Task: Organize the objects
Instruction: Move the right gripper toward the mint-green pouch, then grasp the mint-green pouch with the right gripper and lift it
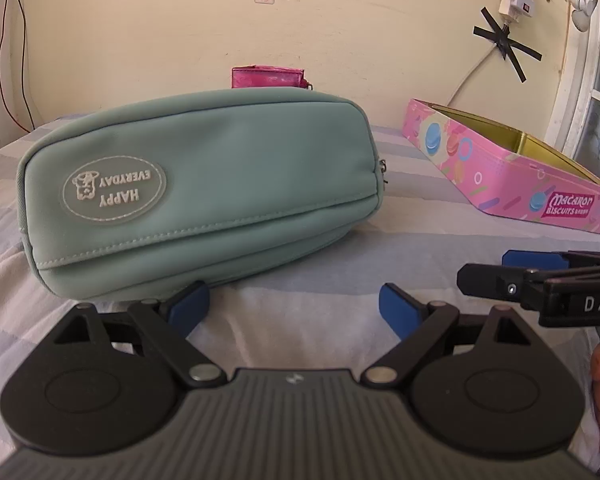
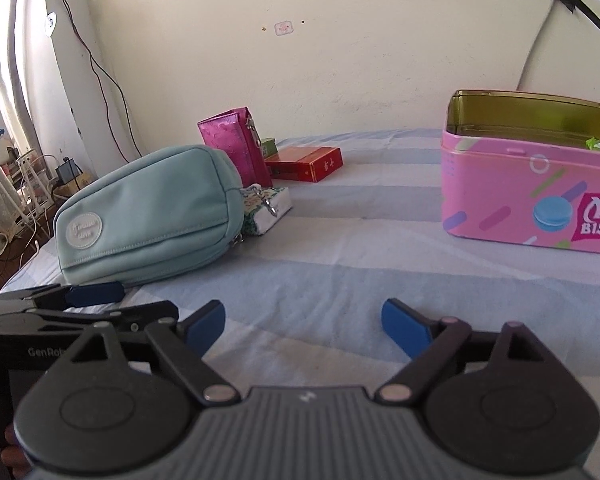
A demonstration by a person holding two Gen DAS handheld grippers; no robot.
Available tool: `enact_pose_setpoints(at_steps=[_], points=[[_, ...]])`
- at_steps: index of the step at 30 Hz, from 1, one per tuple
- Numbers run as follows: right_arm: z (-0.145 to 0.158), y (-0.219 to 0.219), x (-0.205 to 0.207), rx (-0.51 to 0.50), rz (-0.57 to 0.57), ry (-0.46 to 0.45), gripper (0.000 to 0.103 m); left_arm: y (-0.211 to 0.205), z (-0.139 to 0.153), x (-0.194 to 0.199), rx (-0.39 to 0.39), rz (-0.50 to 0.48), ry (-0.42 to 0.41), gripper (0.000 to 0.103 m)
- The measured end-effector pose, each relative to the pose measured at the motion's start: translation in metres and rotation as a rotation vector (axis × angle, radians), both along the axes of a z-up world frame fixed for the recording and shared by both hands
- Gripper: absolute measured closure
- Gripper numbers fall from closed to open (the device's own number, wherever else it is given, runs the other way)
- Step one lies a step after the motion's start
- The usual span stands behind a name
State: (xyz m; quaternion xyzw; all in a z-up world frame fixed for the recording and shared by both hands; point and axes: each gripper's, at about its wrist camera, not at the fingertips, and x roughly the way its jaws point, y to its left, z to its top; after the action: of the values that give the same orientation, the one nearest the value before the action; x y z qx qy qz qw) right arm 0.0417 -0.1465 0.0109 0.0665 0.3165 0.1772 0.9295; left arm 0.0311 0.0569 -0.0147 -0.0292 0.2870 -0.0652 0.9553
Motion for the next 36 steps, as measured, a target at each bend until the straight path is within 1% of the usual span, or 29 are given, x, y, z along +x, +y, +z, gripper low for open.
enact_pose_setpoints(at_steps=[2,5,6,8,10,13,15,17,18,19,20,22,23,24,25,27,29,30,32,33,35,36], points=[[0.000,0.002,0.000,-0.017,0.008,0.000,0.016,0.004,0.001,0.000,-0.016,0.000,-0.002,0.010],[0.004,0.009,0.001,-0.024,0.051,-0.016,0.024,0.022,0.003,-0.010,-0.075,0.018,-0.022,0.010],[0.006,0.012,0.002,-0.017,0.071,-0.024,0.026,0.029,0.005,-0.014,-0.085,0.029,-0.035,0.010],[0.009,0.021,0.008,-0.003,0.109,-0.040,0.028,0.047,0.010,-0.026,-0.107,0.059,-0.075,0.010],[0.012,0.029,0.016,0.019,0.141,-0.048,0.028,0.068,0.018,-0.044,-0.133,0.101,-0.120,0.010],[0.013,0.040,0.035,0.036,0.167,-0.043,0.028,0.100,0.028,-0.062,-0.161,0.203,-0.177,0.011],[0.014,0.045,0.049,0.071,0.177,-0.034,0.028,0.116,0.034,-0.064,-0.173,0.263,-0.206,0.011],[0.014,0.049,0.063,0.119,0.193,-0.022,0.028,0.125,0.038,-0.054,-0.179,0.273,-0.208,0.012],[0.014,0.052,0.068,0.135,0.207,-0.019,0.029,0.128,0.039,-0.048,-0.200,0.257,-0.203,0.012],[0.012,0.055,0.072,0.145,0.220,-0.015,0.033,0.131,0.039,-0.042,-0.225,0.224,-0.196,0.012],[0.010,0.057,0.075,0.157,0.232,-0.003,0.039,0.132,0.037,-0.033,-0.243,0.192,-0.184,0.014],[0.007,0.059,0.075,0.176,0.240,0.022,0.046,0.129,0.031,-0.018,-0.256,0.169,-0.126,0.031],[0.008,0.057,0.071,0.184,0.244,0.025,0.050,0.126,0.029,-0.014,-0.258,0.184,-0.107,0.032],[0.010,0.054,0.066,0.184,0.238,0.024,0.052,0.124,0.029,-0.016,-0.257,0.193,-0.110,0.032],[0.013,0.050,0.060,0.191,0.237,0.026,0.052,0.122,0.030,-0.018,-0.263,0.180,-0.109,0.032],[0.022,0.038,0.044,0.203,0.225,0.021,0.052,0.124,0.035,-0.023,-0.307,0.128,-0.089,0.032],[0.028,0.021,0.029,0.200,0.213,0.052,0.051,0.120,0.039,-0.034,-0.352,0.060,-0.077,0.032],[0.029,0.011,0.021,0.200,0.209,0.073,0.050,0.115,0.040,-0.039,-0.361,0.020,-0.069,0.031],[0.030,-0.010,0.004,0.216,0.199,0.103,0.049,0.099,0.040,-0.040,-0.349,-0.043,-0.045,0.029],[0.029,-0.020,-0.004,0.224,0.187,0.121,0.046,0.089,0.040,-0.040,-0.337,-0.076,-0.029,0.027],[0.030,-0.036,-0.019,0.236,0.152,0.143,0.043,0.071,0.039,-0.035,-0.325,-0.138,0.009,0.020],[0.031,-0.043,-0.026,0.236,0.131,0.135,0.040,0.064,0.039,-0.032,-0.324,-0.161,0.024,0.016]])
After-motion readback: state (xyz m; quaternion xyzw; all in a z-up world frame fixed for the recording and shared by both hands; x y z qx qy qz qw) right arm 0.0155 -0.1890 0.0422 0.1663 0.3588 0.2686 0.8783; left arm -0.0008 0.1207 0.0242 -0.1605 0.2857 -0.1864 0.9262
